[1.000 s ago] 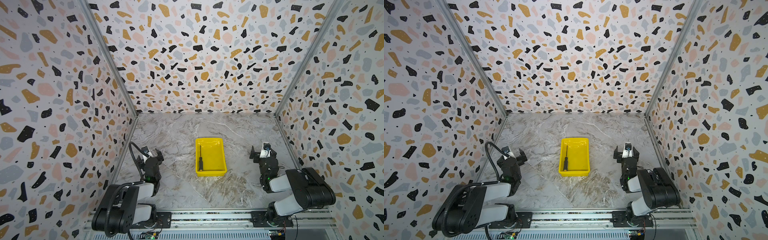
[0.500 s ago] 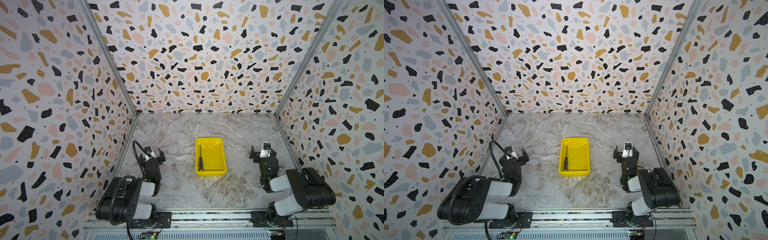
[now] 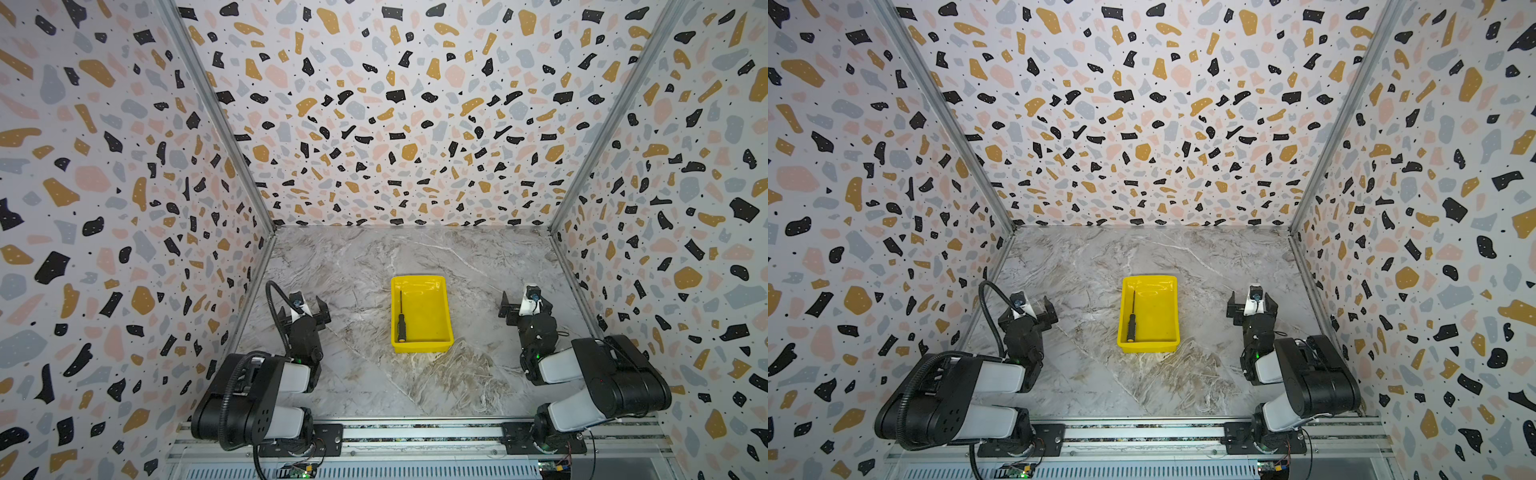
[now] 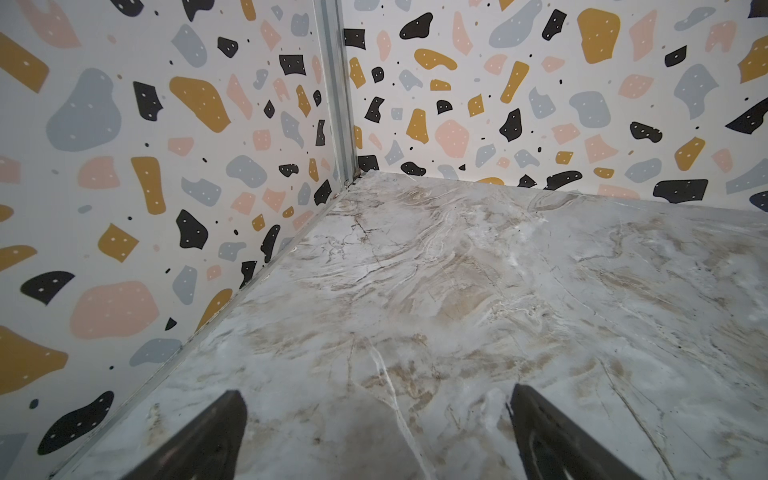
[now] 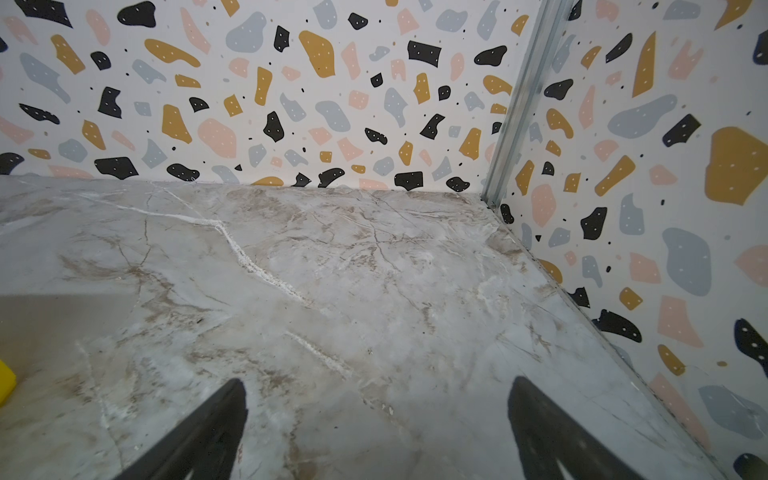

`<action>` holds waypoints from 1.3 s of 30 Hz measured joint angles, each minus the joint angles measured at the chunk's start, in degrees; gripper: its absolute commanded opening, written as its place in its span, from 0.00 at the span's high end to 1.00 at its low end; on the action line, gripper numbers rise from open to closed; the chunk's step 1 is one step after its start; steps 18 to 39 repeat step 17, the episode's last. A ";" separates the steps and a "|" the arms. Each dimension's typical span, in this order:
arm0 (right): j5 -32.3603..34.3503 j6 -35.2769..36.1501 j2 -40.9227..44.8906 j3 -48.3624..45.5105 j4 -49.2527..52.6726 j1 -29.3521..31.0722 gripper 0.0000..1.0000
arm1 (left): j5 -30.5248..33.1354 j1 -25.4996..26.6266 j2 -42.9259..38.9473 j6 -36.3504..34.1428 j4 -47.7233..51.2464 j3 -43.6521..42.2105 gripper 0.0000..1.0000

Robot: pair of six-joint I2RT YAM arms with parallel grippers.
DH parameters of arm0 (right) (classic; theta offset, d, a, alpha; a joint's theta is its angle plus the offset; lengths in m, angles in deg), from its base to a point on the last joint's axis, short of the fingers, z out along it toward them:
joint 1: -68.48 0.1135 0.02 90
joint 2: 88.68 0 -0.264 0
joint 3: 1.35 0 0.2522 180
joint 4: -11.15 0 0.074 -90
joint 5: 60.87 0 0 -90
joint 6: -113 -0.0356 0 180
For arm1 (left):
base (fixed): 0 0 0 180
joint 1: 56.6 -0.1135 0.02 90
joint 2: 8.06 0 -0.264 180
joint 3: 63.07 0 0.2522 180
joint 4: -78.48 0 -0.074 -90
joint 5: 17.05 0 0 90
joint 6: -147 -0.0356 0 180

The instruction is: Put the screwdriver in the bin

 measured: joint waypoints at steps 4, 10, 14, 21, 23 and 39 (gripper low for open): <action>0.00 0.00 -0.02 0.00 0.00 0.00 0.01 | 0.00 0.00 0.00 0.00 0.00 0.00 0.00; 0.00 0.02 -0.02 0.00 0.00 0.00 0.01 | 0.00 0.00 0.00 0.00 0.00 0.00 0.00; -0.02 0.00 -0.02 0.20 0.92 0.00 0.01 | 0.02 0.00 0.00 0.00 -0.02 0.00 0.00; -0.02 0.00 -0.02 0.22 1.44 0.00 0.01 | 0.02 0.00 0.00 0.00 -0.02 0.00 0.00; -0.02 0.00 -0.02 0.22 1.44 0.00 0.01 | 0.02 0.00 0.00 0.00 -0.02 0.00 0.00; -0.02 0.00 -0.02 0.22 1.44 0.00 0.01 | 0.02 0.00 0.00 0.00 -0.02 0.00 0.00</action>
